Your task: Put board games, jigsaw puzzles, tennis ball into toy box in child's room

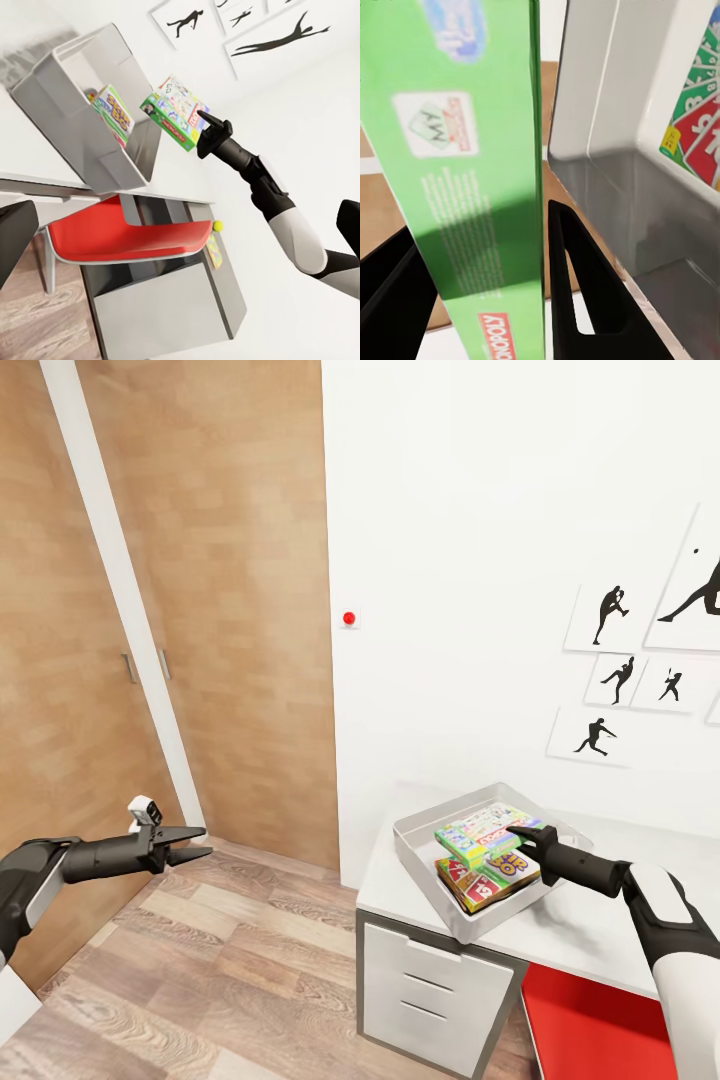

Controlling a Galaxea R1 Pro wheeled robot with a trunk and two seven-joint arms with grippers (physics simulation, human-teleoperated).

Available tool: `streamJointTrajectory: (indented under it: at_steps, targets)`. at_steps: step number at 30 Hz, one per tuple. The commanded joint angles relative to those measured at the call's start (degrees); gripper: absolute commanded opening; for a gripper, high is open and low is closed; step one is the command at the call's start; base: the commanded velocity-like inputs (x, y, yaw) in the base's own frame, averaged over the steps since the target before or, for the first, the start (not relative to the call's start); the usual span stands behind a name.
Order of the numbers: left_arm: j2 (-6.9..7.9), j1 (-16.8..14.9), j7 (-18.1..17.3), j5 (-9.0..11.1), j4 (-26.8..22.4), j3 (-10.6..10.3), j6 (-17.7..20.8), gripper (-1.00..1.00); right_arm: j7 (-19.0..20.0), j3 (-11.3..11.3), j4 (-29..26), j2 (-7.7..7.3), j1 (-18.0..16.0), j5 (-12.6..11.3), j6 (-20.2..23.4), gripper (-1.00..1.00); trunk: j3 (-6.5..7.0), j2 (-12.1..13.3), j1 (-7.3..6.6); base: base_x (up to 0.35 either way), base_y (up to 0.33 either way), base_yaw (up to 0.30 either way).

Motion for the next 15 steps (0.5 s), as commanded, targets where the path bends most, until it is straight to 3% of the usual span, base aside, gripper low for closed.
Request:
streamJointTrajectory:
  at_steps: [1, 9, 15]
  targets:
    - [0.08, -0.1, -0.3, 0.1, 0.0, -0.2, 0.6, 1.00, 0.3, -0.2, 0.0, 0.00, -0.1, 0.5, 0.3, -1.00, -0.14, -0.1, 0.04, 0.000, 0.000, 0.000]
    - [0.14, -0.1, -0.3, 0.1, 0.0, -0.2, 0.6, 1.00, -0.5, -0.2, 0.1, -0.18, -0.6, 0.5, 0.3, -1.00, -0.14, -0.1, 0.04, 0.000, 0.000, 0.000]
    - [0.14, -0.1, -0.3, 0.2, 0.0, -0.2, 0.6, 1.00, -0.5, -0.2, 4.1, -0.38, -2.4, 0.6, 0.2, -1.00, -0.14, -0.1, 0.04, 0.000, 0.000, 0.000]
